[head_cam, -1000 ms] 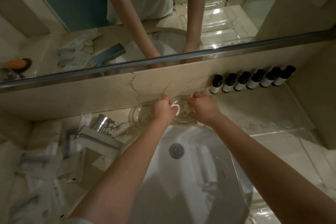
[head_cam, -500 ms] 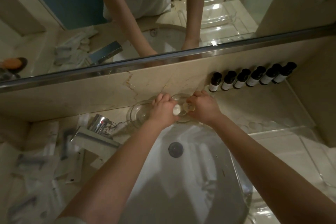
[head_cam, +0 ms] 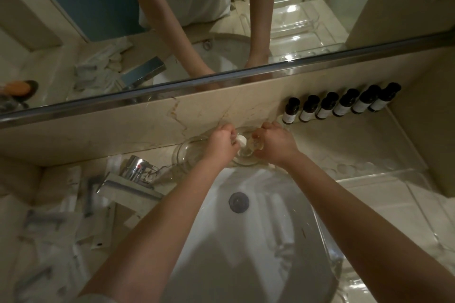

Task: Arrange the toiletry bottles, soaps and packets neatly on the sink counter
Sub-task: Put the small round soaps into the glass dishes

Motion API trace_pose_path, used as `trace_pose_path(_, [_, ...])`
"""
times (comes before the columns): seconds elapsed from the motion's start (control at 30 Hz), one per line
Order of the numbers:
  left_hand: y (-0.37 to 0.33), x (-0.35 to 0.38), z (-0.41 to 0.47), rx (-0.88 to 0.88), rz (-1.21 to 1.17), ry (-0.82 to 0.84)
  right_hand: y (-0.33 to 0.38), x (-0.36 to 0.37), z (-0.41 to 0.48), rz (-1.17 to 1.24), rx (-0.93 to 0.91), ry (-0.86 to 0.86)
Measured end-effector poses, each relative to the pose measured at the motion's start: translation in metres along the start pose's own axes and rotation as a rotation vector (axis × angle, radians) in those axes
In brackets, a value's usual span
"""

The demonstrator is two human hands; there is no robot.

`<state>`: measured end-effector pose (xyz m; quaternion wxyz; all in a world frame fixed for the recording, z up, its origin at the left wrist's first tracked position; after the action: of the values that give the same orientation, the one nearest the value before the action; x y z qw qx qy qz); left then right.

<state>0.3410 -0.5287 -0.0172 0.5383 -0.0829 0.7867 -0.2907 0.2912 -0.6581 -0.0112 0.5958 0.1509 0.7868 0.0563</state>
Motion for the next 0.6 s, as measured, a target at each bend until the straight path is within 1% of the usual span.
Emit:
trace_pose_path(0.1, [0.003, 0.004, 0.001, 0.014, 0.063, 0.011, 0.000, 0.000, 0.000, 0.000, 0.000, 0.002])
trace_pose_path(0.2, [0.001, 0.009, 0.000, 0.074, 0.146, 0.066, 0.000, 0.001, -0.001, 0.006, -0.005, 0.006])
trace_pose_path(0.3, [-0.002, 0.008, -0.001, 0.118, 0.206, 0.085, -0.001, 0.000, -0.001, 0.009, -0.006, 0.001])
trace_pose_path(0.47, [0.009, -0.003, -0.011, 0.244, 0.189, 0.133, -0.002, 0.002, -0.001, 0.010, -0.008, -0.005])
trace_pose_path(0.53, [0.014, -0.004, -0.016, 0.256, 0.217, 0.149, -0.002, 0.002, -0.001, 0.017, -0.008, -0.012])
trace_pose_path(0.6, [0.016, -0.001, -0.018, 0.224, 0.250, 0.103, -0.002, 0.002, -0.001, 0.020, -0.011, -0.013])
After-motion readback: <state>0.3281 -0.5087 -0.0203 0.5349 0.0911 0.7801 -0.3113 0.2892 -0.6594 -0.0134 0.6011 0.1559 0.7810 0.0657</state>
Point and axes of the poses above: each hand's wrist, its own z-axis towards the middle knuckle, its own x-axis out of the palm, y = z × x, the point moved 3 cm from there along z, towards the middle knuckle, and after that the axes turned 2 degrees about y, right-handed, at the moved point
